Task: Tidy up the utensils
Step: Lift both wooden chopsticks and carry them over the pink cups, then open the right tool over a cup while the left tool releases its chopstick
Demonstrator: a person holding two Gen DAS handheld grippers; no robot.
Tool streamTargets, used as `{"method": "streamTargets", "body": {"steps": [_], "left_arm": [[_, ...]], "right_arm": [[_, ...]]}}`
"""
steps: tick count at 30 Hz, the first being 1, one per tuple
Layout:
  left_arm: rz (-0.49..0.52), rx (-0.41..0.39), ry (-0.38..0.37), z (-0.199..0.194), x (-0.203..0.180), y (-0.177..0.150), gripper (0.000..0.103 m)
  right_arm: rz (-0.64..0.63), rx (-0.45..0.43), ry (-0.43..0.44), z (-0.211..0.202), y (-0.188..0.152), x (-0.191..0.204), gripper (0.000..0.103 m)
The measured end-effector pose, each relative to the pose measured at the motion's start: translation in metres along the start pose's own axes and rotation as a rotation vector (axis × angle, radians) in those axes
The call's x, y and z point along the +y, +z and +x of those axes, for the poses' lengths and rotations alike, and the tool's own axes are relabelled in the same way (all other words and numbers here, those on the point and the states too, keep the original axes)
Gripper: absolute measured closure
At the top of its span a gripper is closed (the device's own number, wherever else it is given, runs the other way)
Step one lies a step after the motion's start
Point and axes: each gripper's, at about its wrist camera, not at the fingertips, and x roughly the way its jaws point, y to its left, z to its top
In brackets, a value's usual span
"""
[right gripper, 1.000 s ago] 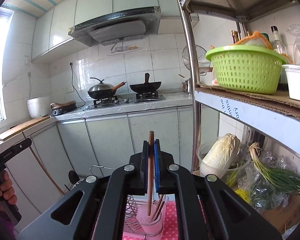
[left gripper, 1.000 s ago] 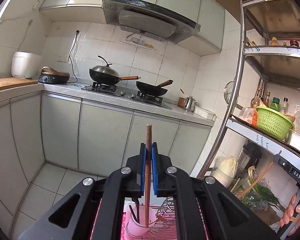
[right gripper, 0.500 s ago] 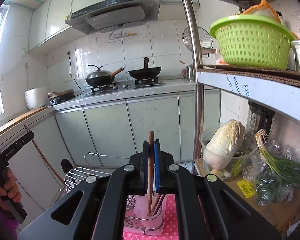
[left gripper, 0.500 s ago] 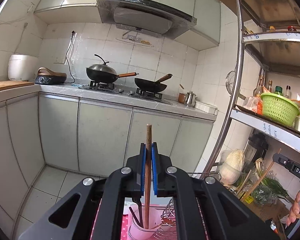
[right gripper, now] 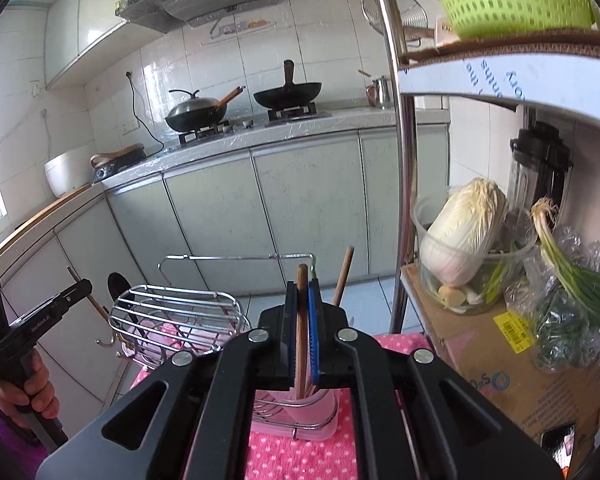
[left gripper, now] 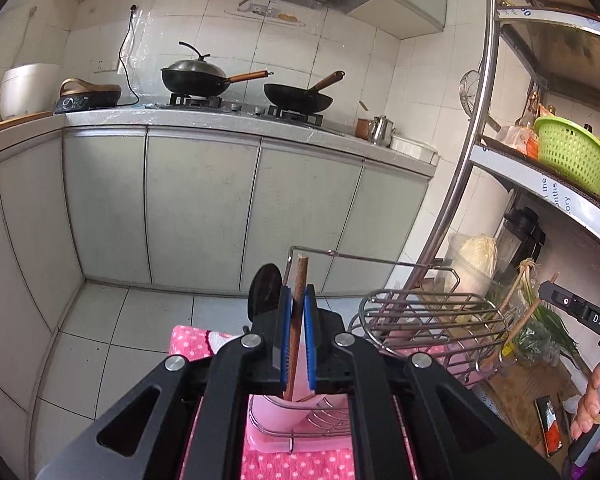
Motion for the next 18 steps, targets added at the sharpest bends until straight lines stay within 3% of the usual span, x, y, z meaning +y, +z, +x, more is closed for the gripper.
{"method": "streamTargets", "body": {"steps": [5,7,8,11,18], "left_arm": [[-0.023,0.029,0.005,0.004,0.004,-0.008,0.095],[-0.039,0.048,0.002,0.005,0.006,-0.008,0.089],[-0.048,0.054,-0.001,0.004,0.007,-0.008,0.082],[-0.067,0.060,-0.005,0.001,0.010,-0.008,0.081],[-0.093,0.051,-0.019,-0.014,0.015,-0.003,0.081]], "right_arm": [[-0.010,0.040,0.010,0.005,-0.008,0.004,0.097],[-0.009,0.053,0.013,0.006,-0.008,0.003,0.097],[-0.005,0.060,0.017,0.006,-0.008,0.002,0.093],[0.002,0.066,0.027,0.004,-0.008,0.001,0.062],[-0.008,0.043,0.017,-0.011,-0.006,0.000,0.060]]}}
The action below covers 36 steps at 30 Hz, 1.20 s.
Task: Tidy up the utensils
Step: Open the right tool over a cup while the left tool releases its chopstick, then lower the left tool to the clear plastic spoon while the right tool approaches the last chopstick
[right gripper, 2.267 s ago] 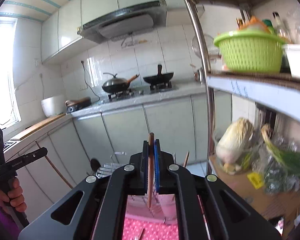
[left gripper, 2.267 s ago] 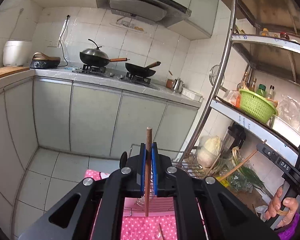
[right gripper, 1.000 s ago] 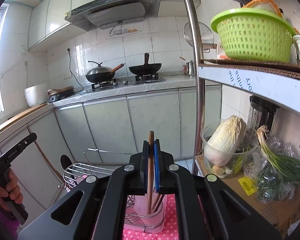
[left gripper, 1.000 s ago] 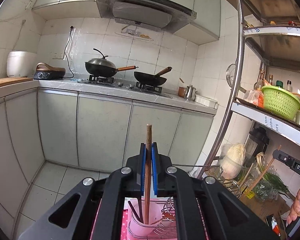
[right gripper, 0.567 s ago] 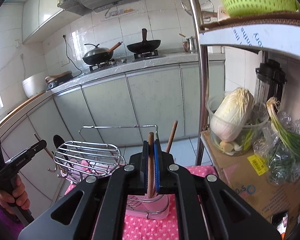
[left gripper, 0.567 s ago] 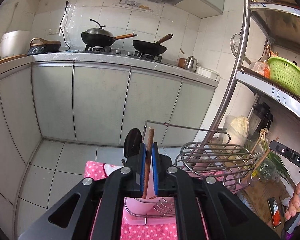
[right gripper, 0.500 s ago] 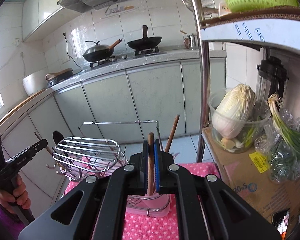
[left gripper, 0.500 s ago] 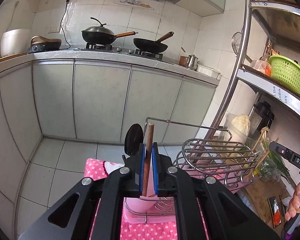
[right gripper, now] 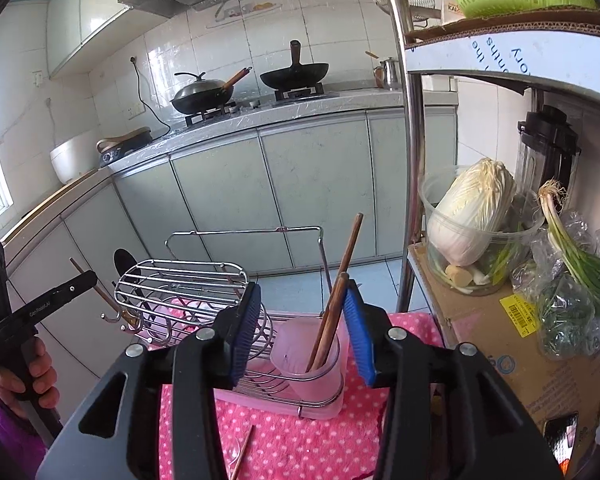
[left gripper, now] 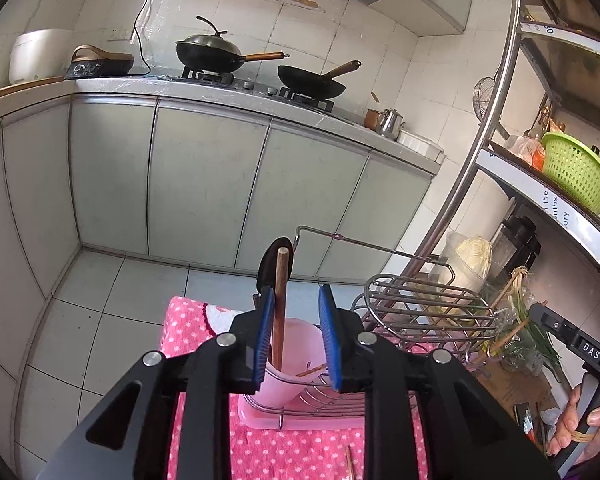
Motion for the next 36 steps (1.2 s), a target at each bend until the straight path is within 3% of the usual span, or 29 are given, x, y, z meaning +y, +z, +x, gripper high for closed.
{"method": "streamTargets", "body": {"steps": [13,22,29,36], "left_arm": [[-0.014,-0.035,-0.001,-0.047,0.002,-0.008,0.081],[-0.020,0.013,-0.039,-0.065,0.000,-0.033,0.081],[-0.005,0.149,-0.068,-0.051,-0.007,-0.075,0.081],[-0.053,0.398,-0.126,0.002,-0.013,-0.127,0.081]], "right_arm": [[0.011,-0.033,-0.023,-0.041,-0.018,-0.004,0.060],[0.043,0.004,0.018,-0.058,-0.057,-0.002,0.060],[0.063,0.111,0.042,-0.042,-0.095,-0.004,0.060],[0.108,0.223,0.076,-0.016,-0.131,-0.008,0.060]]}}
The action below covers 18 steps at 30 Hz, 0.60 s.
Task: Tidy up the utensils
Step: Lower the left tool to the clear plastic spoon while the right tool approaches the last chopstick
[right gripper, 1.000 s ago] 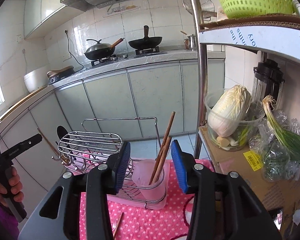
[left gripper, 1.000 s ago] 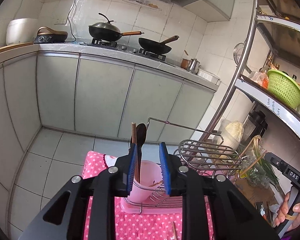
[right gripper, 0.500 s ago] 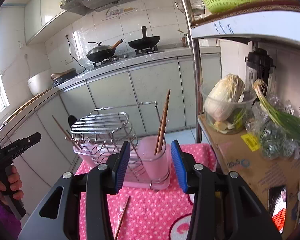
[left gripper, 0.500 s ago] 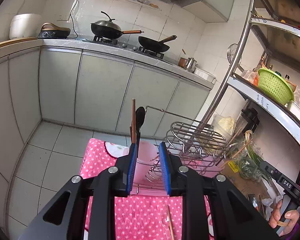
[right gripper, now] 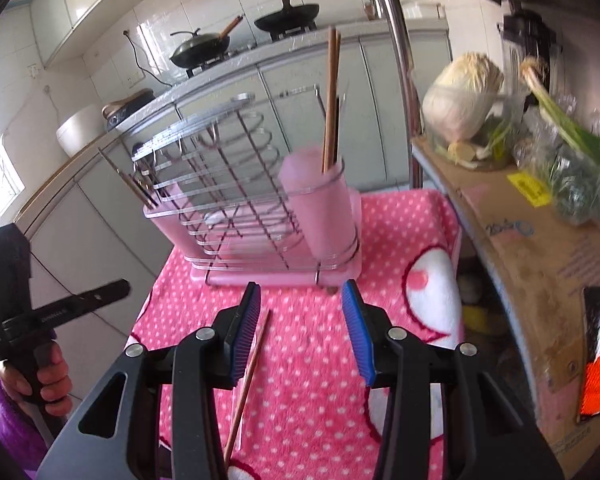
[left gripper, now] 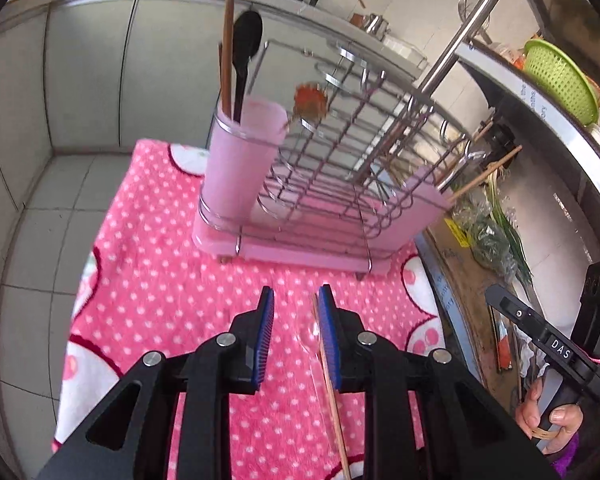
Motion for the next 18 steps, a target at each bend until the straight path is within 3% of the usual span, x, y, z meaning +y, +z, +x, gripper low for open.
{"method": "streamTargets", "body": {"steps": [8,18], "left_arm": [[-0.078,0.228,-0.068,0.078,0.001,-0.010,0.081],[-0.034,0.339,0.059,0.136,-0.004,-0.020,0.081]], "right_arm": [[0.015,0.046,0.026,0.015,-0.009,-0.008,0.060],[0.052,0.069,0.044,0.023,-0.011,-0.023,0.060]]}}
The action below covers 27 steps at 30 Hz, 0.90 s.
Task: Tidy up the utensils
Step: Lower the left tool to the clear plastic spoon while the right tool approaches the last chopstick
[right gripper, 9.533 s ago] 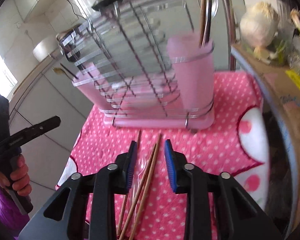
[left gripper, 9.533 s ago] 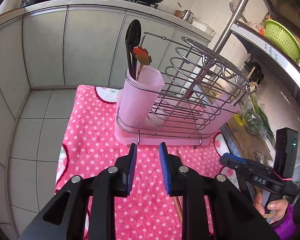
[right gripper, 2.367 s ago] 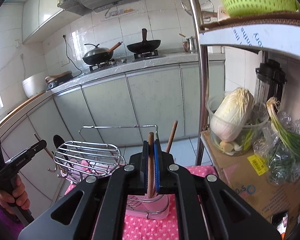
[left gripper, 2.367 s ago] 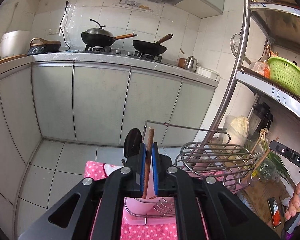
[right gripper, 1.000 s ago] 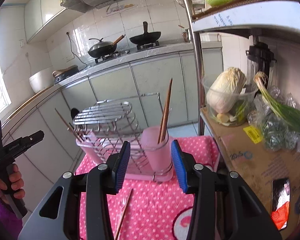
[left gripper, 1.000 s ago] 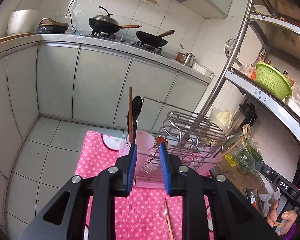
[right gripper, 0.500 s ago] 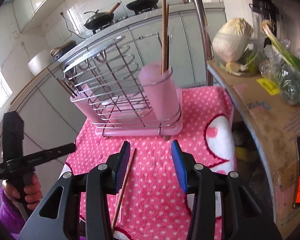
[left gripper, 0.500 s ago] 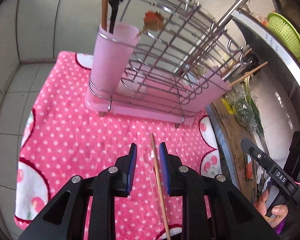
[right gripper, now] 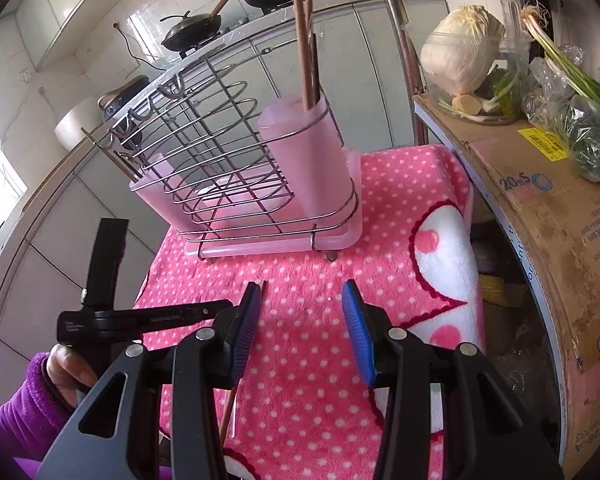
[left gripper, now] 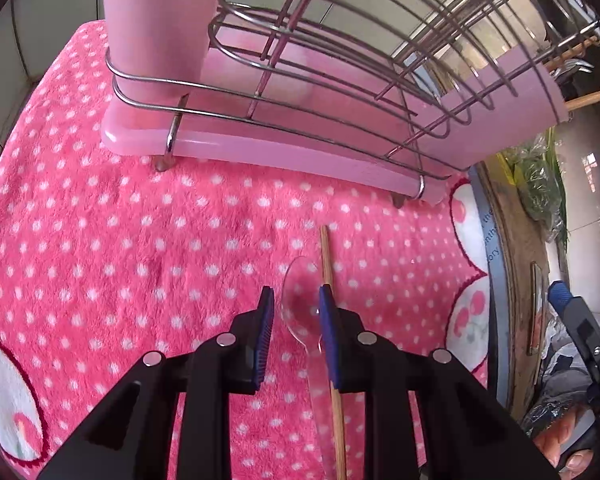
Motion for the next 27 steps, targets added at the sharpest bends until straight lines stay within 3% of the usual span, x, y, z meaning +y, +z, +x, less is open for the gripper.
{"method": "streamTargets", "body": {"steps": [9,12,15,22,27], "left_arm": [[0.002,0.012,0.029,0.018,-0.008,0.003,0.081],[0.024,0.013,0.040,0.022,-0.014,0.006,0.095],[0.030,0.006,0.037,0.023,-0.020,0.007,0.099],[0.066,-0.057,0.072,-0.009,-0.011,0.011,0.100],[0.054,-0.098,0.084,-0.037,0.009,0.013,0.100]], "right_arm": [[0.018,0.018,0.017,0.007,0.000,-0.007,0.060],[0.016,0.027,0.021,0.010,-0.001,-0.006,0.060],[0.006,0.037,0.020,0.013,-0.002,-0.003,0.060],[-0.015,0.091,0.057,0.028,-0.002,0.010,0.060],[-0.006,0.201,0.128,0.061,-0.003,0.026,0.060]]}}
